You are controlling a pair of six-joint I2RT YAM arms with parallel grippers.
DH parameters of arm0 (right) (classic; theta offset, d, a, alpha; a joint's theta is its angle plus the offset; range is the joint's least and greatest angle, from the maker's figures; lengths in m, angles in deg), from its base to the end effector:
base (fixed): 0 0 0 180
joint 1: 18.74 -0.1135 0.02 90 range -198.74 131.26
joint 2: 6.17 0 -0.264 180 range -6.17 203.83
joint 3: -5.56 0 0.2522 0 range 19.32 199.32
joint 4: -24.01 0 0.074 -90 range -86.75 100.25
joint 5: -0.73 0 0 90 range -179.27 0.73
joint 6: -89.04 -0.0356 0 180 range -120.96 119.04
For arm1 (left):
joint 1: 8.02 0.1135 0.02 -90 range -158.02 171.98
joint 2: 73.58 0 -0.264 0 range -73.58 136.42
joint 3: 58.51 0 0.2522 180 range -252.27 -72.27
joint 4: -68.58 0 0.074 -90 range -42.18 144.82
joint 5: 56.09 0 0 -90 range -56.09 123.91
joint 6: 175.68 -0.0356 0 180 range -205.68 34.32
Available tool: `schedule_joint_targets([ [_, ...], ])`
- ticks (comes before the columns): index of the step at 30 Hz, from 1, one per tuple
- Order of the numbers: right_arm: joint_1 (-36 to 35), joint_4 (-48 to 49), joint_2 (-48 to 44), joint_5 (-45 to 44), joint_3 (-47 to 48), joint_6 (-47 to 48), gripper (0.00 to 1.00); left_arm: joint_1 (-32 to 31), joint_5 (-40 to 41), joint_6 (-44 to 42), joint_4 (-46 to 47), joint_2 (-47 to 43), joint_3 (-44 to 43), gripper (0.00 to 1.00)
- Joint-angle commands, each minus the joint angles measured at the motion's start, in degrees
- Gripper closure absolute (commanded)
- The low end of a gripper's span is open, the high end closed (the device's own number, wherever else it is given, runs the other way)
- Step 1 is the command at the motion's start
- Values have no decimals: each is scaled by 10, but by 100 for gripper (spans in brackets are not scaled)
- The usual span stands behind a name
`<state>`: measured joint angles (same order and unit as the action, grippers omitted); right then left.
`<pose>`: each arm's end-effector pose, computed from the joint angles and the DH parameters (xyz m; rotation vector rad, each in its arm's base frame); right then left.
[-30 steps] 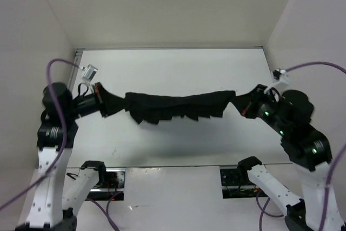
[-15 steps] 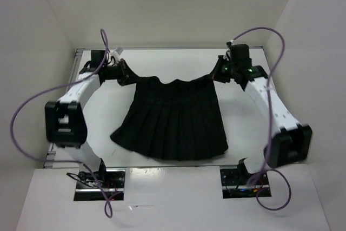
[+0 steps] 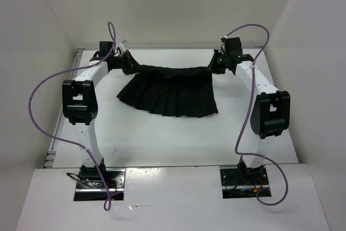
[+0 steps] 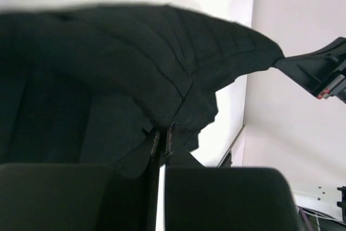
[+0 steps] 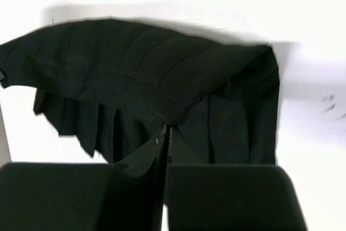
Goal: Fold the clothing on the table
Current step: Fold the skirt
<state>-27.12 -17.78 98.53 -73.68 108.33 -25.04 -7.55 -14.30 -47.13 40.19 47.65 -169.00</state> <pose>0.4115 0.0703 0.2855 0.1865 2.3692 0.5952 0.4807 -0.0226 0.2306 -0.2994 2.2747 -1.2973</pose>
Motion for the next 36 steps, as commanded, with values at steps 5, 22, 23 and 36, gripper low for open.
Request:
schedule_joint_targets([
  [5,-21,-18,-131,28,-139,14,100,20,4,-42,17,-127,169,99],
  [22,-21,-46,-189,-17,-143,49,100,87,8,-64,-12,-107,162,98],
  [23,-16,-39,-155,-30,-103,54,100,87,3,-47,-7,-81,120,98],
  [36,-79,-33,-163,-3,-63,48,100,104,-8,-58,-60,-96,7,98],
])
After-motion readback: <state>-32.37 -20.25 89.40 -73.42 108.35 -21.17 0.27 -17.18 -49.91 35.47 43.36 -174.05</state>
